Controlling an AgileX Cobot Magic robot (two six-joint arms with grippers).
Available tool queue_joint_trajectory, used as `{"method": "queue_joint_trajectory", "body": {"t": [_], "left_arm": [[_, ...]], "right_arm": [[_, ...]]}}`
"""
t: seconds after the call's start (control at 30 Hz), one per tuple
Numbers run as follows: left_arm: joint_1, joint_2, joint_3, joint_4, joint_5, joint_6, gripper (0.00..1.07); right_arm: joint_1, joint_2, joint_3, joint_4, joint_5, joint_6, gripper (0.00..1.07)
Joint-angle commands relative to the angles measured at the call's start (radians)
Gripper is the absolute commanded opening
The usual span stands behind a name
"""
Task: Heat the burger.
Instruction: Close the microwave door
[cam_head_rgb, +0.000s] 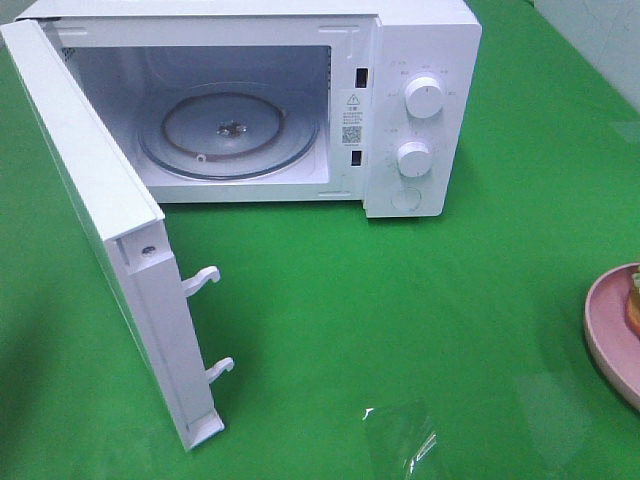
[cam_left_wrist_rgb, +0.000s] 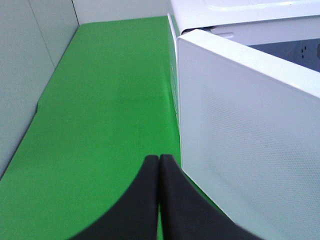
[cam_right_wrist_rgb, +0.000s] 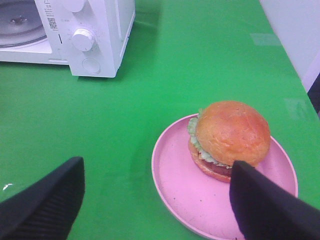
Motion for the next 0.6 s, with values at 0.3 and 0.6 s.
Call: {"method": "queue_joint_trajectory", "body": {"t": [0.3,0.6], "left_arm": [[0.002,0.233,0.133,0.000,-0.504,-0.001,0.00],[-0.001,0.453,0.131,0.176,-0.645,-0.157,0.00]], "right_arm": [[-0.007,-0.027,0.001,-0.010,-0.011,0.000,0.75],[-0.007,-0.027,0.001,-0.010,-0.011,0.000,0.75]]}}
